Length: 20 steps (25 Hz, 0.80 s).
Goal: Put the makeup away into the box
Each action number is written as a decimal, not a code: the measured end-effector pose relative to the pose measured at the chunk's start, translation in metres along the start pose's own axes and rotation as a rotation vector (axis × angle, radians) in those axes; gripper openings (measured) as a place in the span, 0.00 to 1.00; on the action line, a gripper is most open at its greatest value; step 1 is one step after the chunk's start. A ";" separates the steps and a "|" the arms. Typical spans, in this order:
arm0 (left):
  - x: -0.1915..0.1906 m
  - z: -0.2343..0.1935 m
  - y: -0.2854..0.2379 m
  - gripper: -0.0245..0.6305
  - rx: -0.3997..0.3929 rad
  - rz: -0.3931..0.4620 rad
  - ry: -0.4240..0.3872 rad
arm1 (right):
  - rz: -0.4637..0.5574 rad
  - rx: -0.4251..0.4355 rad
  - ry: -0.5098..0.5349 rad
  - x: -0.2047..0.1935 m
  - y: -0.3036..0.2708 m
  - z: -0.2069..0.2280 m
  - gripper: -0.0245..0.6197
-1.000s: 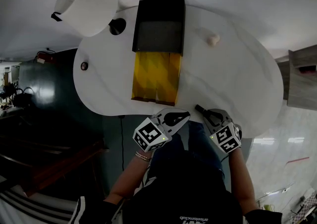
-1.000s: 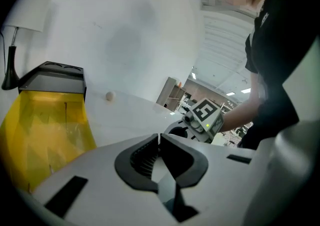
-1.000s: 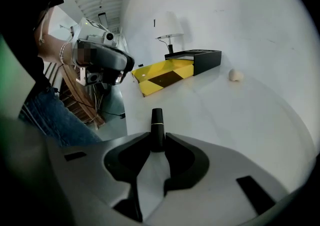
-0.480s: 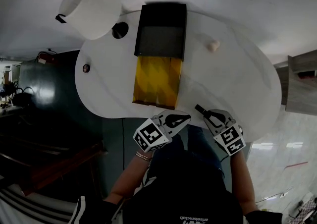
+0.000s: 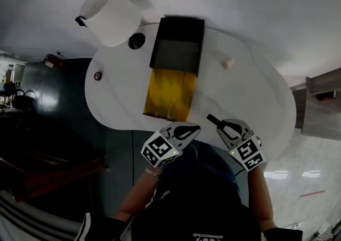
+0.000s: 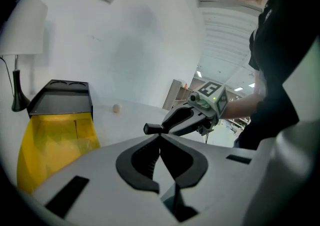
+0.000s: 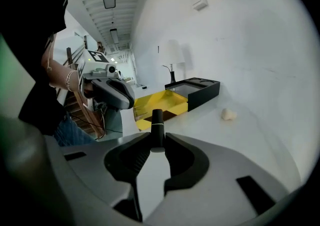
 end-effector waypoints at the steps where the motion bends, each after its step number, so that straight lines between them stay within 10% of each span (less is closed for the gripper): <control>1: 0.002 -0.001 0.002 0.06 0.015 0.006 -0.003 | 0.008 0.005 0.019 0.005 0.002 0.000 0.20; 20: 0.037 -0.070 0.083 0.06 0.222 0.188 0.039 | 0.182 -0.025 0.016 0.091 0.000 0.020 0.20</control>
Point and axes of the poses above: the fingertips, and each gripper's own axes: y backward along the fingers, z to its right, x out of its top, the point moved 2 cm from there along y, backward along the fingers, and after that the axes turned 5 degrees about y, right-handed, at the moved point
